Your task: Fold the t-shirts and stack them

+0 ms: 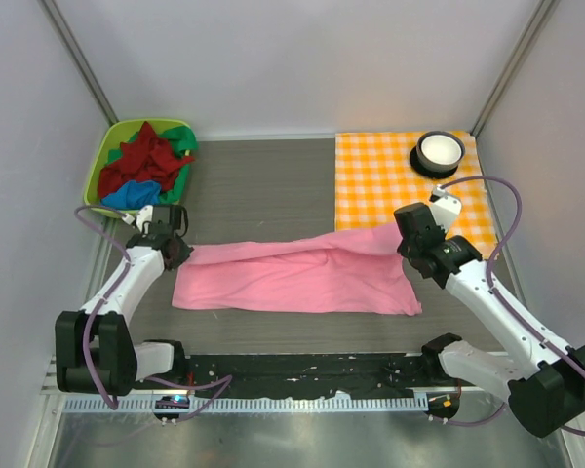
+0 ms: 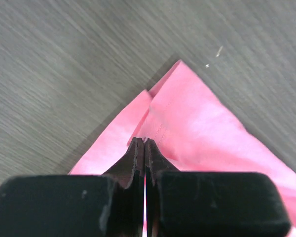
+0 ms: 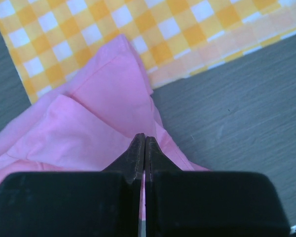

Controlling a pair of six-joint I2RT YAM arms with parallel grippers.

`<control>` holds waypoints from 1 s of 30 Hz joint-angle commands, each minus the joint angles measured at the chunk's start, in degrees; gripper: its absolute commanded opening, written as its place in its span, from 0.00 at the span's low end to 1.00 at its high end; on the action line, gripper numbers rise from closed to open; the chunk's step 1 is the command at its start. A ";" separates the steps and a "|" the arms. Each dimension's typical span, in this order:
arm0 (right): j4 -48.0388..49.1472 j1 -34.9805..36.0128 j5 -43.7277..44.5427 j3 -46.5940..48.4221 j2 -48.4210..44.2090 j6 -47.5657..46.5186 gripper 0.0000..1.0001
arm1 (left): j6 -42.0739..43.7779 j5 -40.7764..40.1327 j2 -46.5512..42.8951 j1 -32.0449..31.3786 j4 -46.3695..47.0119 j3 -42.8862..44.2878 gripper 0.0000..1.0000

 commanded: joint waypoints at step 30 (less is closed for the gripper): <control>-13.61 9.24 4.36 -0.96 -4.02 13.80 0.78 | -2.95 -2.11 -4.67 -0.07 -7.30 0.66 1.00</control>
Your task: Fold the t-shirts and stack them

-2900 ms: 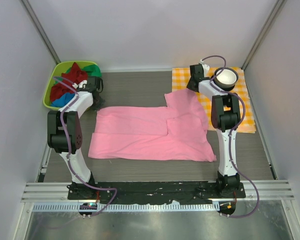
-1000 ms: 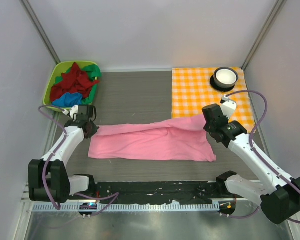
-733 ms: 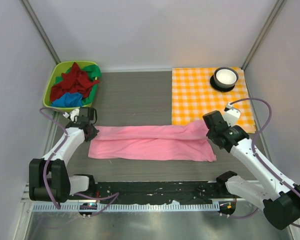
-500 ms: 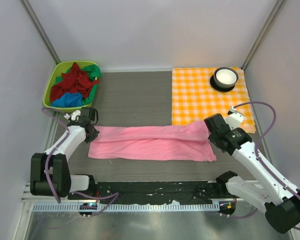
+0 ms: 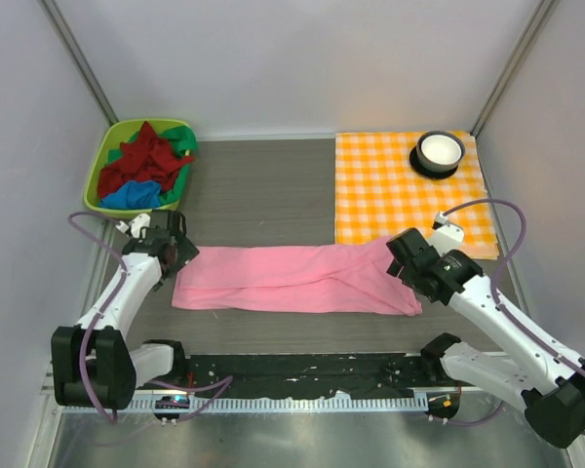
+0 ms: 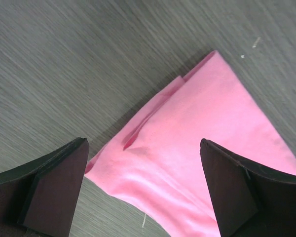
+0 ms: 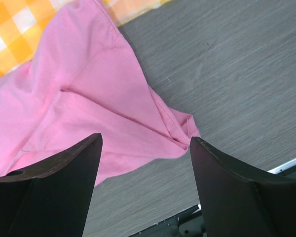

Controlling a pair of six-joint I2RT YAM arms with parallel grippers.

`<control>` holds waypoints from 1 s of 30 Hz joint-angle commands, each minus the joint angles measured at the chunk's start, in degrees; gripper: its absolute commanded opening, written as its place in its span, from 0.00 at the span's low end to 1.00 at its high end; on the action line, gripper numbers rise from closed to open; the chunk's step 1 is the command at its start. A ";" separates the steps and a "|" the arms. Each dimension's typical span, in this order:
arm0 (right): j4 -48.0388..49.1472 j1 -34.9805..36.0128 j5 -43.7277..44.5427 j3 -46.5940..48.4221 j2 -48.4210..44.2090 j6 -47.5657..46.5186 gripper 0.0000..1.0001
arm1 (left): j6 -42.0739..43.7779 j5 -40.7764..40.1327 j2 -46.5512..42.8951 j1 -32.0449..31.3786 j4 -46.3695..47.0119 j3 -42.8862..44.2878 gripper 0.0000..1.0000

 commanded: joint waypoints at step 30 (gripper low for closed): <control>38.21 0.45 -8.23 1.27 32.43 -12.98 0.40 | -4.20 3.30 11.79 -0.42 8.74 6.19 1.00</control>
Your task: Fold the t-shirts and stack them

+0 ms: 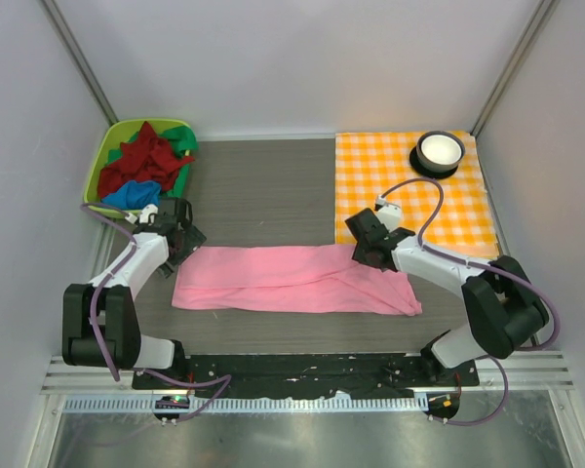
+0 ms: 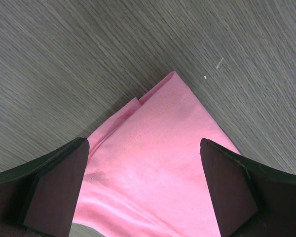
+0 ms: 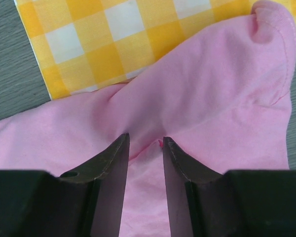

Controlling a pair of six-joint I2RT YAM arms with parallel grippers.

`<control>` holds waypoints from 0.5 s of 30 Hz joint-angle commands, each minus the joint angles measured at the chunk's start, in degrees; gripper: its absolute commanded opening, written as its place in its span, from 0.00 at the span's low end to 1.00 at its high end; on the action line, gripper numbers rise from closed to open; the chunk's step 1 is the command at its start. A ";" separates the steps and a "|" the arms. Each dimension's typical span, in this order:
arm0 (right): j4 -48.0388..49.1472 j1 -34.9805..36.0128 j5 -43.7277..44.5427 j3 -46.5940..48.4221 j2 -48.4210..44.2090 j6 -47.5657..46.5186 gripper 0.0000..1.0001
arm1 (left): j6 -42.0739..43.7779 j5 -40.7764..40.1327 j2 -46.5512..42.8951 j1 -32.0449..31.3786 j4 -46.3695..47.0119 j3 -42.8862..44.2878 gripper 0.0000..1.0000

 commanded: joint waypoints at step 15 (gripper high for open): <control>-0.21 1.66 -0.56 -3.98 -4.11 1.68 0.35 | -0.44 -0.11 -1.46 -0.36 1.99 -0.64 1.00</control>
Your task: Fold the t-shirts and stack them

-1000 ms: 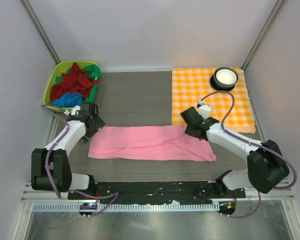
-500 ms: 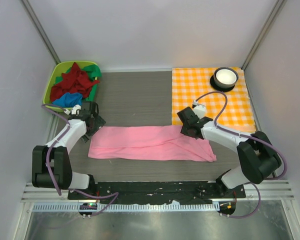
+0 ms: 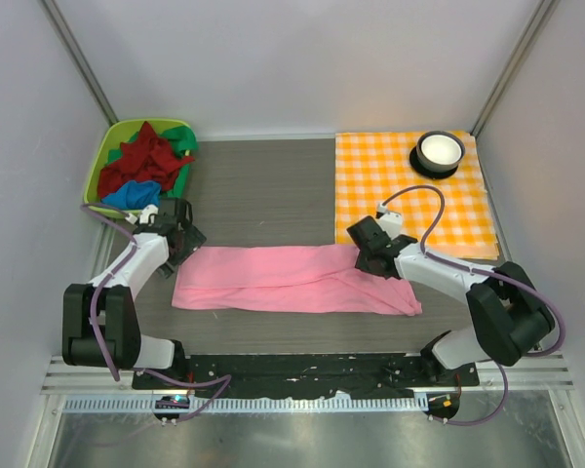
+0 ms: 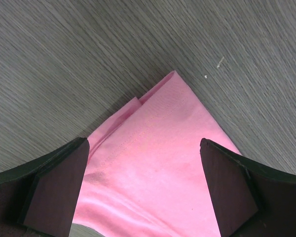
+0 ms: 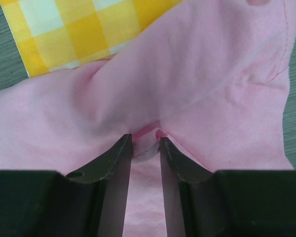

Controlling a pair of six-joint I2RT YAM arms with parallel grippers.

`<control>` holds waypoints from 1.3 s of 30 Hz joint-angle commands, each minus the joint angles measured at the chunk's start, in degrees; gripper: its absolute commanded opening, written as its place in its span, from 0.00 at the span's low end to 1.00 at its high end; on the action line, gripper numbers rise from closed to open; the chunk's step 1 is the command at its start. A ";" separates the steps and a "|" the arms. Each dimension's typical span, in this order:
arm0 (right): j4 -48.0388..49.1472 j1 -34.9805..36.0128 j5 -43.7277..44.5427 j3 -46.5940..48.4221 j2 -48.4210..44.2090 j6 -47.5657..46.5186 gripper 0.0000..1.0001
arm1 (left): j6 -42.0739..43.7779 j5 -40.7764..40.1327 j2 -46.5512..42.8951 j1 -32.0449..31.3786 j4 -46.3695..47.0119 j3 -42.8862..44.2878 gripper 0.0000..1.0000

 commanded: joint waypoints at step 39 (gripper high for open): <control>-25.69 30.80 21.57 10.94 -6.47 20.88 0.44 | 0.04 0.46 -5.13 -1.13 2.54 -2.86 1.00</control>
